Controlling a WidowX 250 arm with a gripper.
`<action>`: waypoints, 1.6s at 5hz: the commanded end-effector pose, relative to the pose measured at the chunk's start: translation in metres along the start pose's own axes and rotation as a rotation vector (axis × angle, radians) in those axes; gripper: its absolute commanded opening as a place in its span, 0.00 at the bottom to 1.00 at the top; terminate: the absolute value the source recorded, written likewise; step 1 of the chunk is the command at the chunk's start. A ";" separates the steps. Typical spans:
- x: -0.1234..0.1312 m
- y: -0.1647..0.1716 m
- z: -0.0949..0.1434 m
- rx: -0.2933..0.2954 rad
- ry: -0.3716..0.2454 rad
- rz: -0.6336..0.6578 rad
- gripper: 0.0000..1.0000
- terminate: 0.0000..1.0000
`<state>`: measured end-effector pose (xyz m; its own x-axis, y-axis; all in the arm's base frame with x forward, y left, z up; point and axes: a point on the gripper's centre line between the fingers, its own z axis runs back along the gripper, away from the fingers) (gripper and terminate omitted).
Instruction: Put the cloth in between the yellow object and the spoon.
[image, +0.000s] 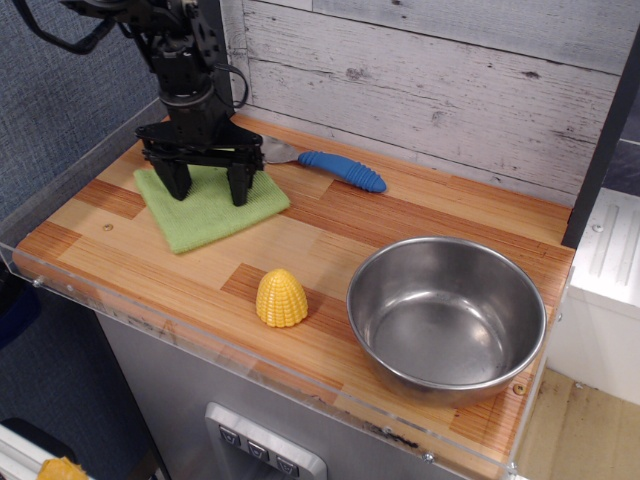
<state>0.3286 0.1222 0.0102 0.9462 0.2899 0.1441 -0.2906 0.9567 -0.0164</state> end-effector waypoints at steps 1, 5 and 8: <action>0.005 -0.050 0.015 -0.030 -0.057 -0.088 1.00 0.00; -0.019 -0.129 0.010 -0.086 -0.027 -0.300 1.00 0.00; -0.022 -0.137 0.022 -0.091 -0.052 -0.343 1.00 0.00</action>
<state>0.3443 -0.0178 0.0144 0.9867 -0.0495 0.1546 0.0585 0.9968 -0.0543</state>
